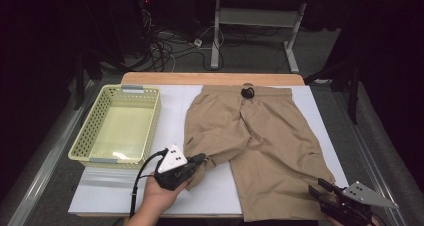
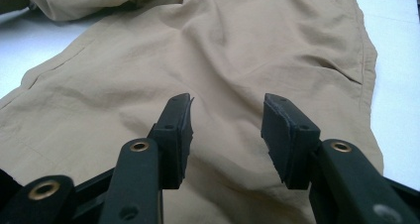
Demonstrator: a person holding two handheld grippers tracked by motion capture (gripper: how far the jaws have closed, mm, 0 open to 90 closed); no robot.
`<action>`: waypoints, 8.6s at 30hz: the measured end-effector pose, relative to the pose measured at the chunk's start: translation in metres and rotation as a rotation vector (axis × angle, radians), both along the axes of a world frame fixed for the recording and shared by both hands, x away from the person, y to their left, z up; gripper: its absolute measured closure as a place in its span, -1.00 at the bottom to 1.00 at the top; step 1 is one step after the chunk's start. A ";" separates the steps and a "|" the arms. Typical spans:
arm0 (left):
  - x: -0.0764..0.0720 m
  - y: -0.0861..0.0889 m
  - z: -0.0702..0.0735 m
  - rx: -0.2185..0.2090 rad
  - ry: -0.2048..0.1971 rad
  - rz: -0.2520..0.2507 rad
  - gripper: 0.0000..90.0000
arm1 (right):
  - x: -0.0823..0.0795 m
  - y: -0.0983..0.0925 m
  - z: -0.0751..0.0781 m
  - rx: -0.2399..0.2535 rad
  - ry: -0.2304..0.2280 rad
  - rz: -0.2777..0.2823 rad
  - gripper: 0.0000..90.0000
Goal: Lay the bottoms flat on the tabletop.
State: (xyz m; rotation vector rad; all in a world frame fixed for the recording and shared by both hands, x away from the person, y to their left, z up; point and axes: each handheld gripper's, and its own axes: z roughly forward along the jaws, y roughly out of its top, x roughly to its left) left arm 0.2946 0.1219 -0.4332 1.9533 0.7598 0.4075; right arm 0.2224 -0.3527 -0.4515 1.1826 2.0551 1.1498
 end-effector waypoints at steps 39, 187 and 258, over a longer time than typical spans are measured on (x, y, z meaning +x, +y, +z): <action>-0.028 -0.056 0.015 0.026 -0.029 -0.108 0.59 | 0.002 0.001 -0.001 -0.006 0.005 0.006 0.24; -0.063 -0.076 -0.049 0.265 0.135 -0.283 0.29 | 0.018 -0.049 -0.016 -0.047 0.083 -0.168 0.37; -0.095 -0.070 -0.014 0.246 0.045 -0.305 0.15 | -0.009 0.097 0.025 -0.011 -0.173 0.178 1.00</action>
